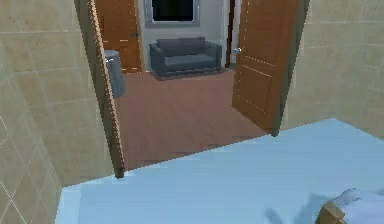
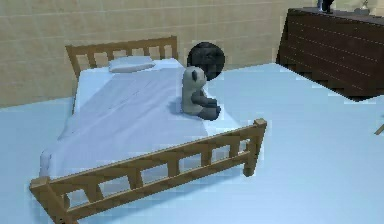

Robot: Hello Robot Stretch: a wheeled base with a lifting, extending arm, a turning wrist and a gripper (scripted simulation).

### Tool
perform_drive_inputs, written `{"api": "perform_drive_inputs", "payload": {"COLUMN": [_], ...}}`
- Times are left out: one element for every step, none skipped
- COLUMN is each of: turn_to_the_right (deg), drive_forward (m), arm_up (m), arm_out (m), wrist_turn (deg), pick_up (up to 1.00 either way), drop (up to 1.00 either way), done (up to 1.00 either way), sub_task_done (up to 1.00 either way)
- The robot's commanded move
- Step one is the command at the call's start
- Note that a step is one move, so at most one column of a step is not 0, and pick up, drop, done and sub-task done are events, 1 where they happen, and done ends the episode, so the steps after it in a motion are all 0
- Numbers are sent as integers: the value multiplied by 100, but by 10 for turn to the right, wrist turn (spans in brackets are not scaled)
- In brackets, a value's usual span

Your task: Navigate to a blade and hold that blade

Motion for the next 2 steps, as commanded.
{"api": "perform_drive_inputs", "payload": {"turn_to_the_right": [0, 0], "drive_forward": [100, 100], "arm_up": [0, 0], "arm_out": [0, 0], "wrist_turn": [0, 0], "pick_up": [0, 0], "drop": [0, 0], "done": [0, 0], "sub_task_done": [0, 0]}}
